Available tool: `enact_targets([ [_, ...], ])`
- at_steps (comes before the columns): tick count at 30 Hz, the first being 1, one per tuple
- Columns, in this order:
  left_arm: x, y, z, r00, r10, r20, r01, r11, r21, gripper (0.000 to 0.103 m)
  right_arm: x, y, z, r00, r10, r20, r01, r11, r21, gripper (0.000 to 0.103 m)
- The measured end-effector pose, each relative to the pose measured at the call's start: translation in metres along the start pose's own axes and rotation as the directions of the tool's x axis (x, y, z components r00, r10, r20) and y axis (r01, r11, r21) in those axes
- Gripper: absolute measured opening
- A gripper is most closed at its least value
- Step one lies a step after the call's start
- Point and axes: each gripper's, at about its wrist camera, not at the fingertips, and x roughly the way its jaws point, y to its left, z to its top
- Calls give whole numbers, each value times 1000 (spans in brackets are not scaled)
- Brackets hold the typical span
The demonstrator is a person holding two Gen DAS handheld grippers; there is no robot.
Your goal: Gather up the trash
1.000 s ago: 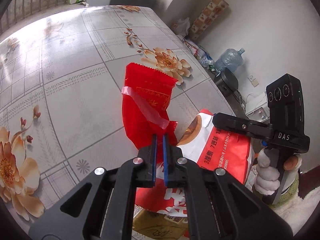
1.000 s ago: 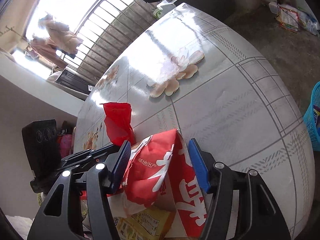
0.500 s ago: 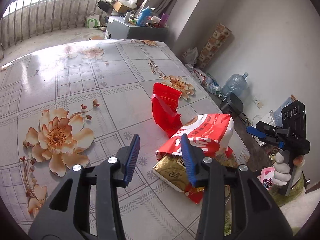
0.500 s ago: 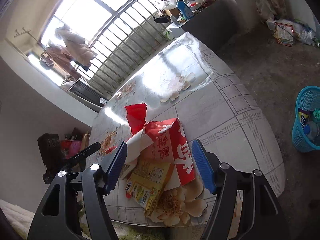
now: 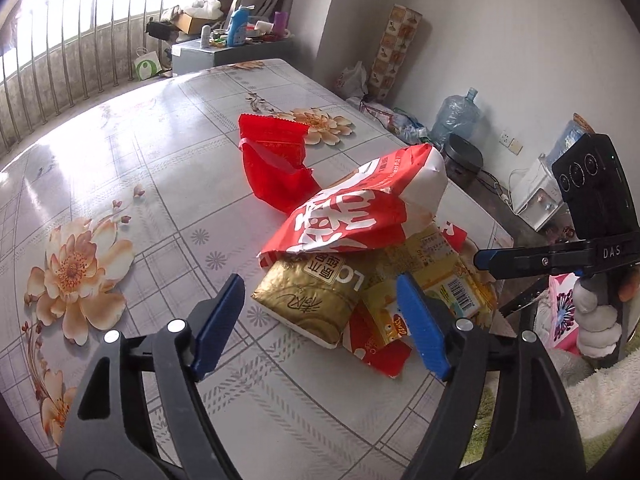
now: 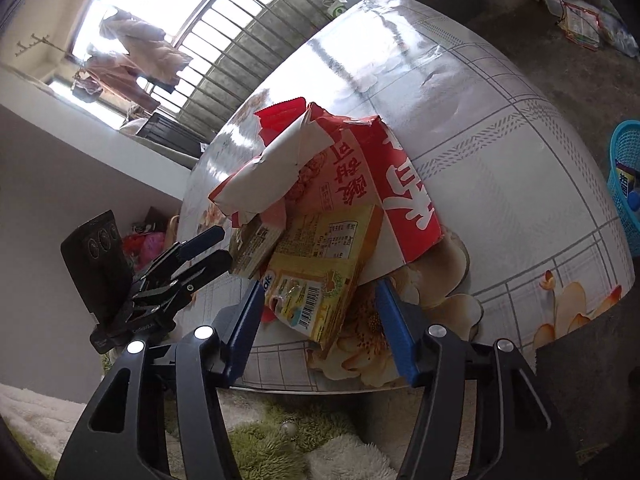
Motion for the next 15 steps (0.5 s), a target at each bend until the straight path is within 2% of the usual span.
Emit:
enact_targets([
  [6, 15, 2, -1, 1000, 14, -13, -14, 1000, -9, 74, 10, -1, -2, 1000, -15, -24, 16, 1000, 25, 48],
  [12, 20, 4, -5, 1000, -5, -11, 5, 1000, -17, 74, 13, -1, -2, 999, -15, -41, 16, 999, 34, 40],
  [15, 19, 3, -5, 1000, 3, 0, -3, 1000, -6, 69, 16, -1, -1, 999, -12, -48, 14, 999, 37, 38],
])
